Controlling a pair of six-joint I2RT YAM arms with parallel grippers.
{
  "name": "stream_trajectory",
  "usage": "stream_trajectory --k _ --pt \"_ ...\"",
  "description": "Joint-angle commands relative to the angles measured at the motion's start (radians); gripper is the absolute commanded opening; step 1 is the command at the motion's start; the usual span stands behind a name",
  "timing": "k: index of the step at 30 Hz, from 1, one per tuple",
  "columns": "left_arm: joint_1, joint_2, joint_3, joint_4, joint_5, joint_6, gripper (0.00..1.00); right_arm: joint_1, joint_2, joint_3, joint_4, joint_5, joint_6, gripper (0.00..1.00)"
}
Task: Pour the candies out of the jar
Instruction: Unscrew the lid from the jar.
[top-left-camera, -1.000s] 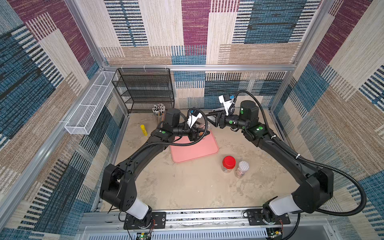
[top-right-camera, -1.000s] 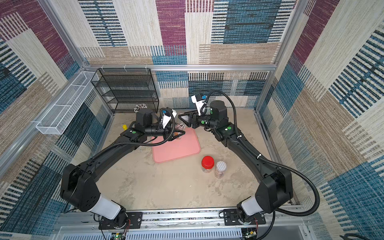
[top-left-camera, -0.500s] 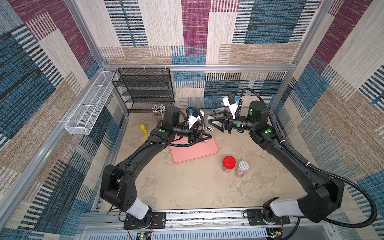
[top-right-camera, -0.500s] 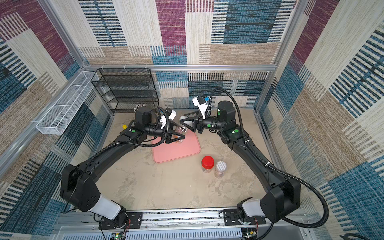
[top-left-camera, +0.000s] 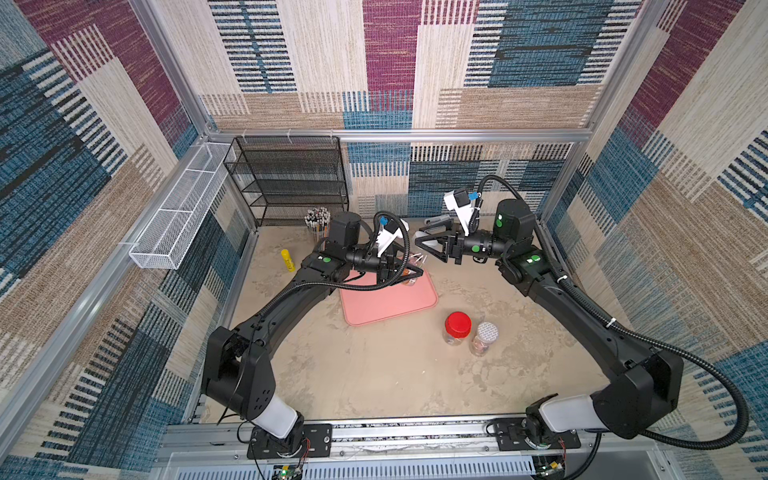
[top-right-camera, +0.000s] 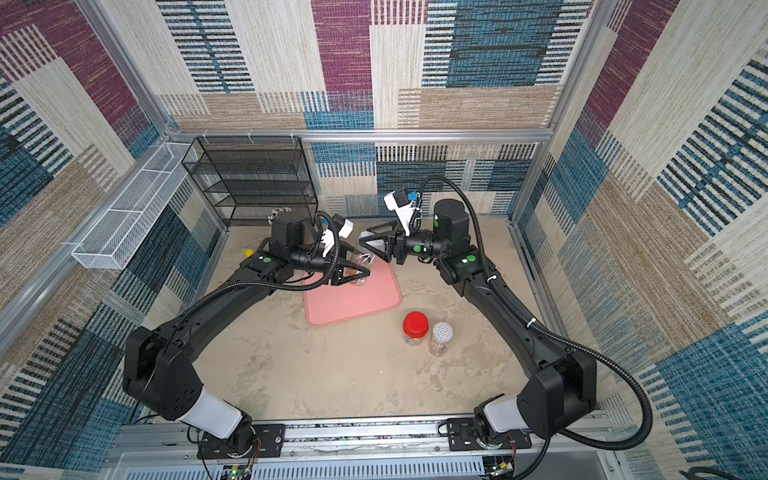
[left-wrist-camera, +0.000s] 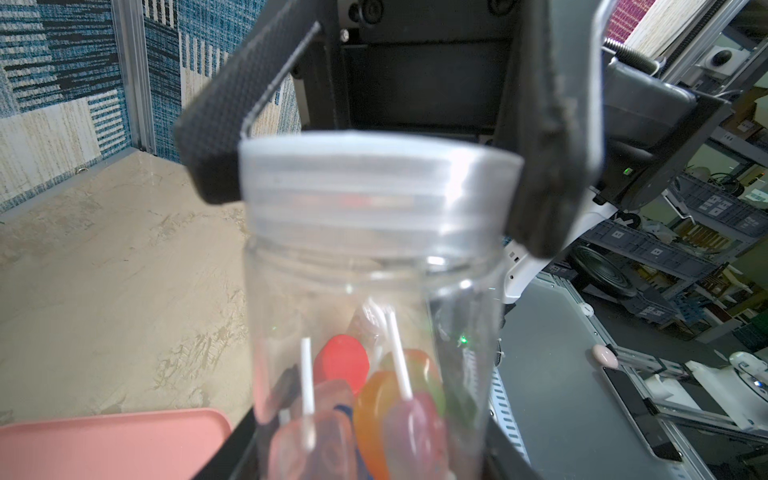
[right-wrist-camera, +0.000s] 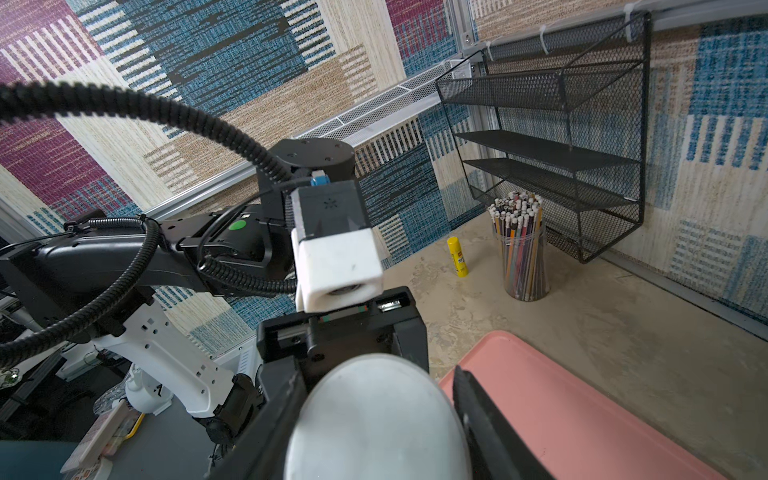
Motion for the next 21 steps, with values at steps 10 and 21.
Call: stream_trajectory --k 10,21 --pt "-0.007 -0.004 0.01 -0.028 -0.032 0.051 0.0 -0.001 0.006 0.015 -0.011 0.041 -0.006 0.74" --pt "-0.008 -0.006 0.0 -0.028 -0.248 0.03 0.0 -0.021 -0.018 0.037 -0.046 0.28 0.09 0.94"
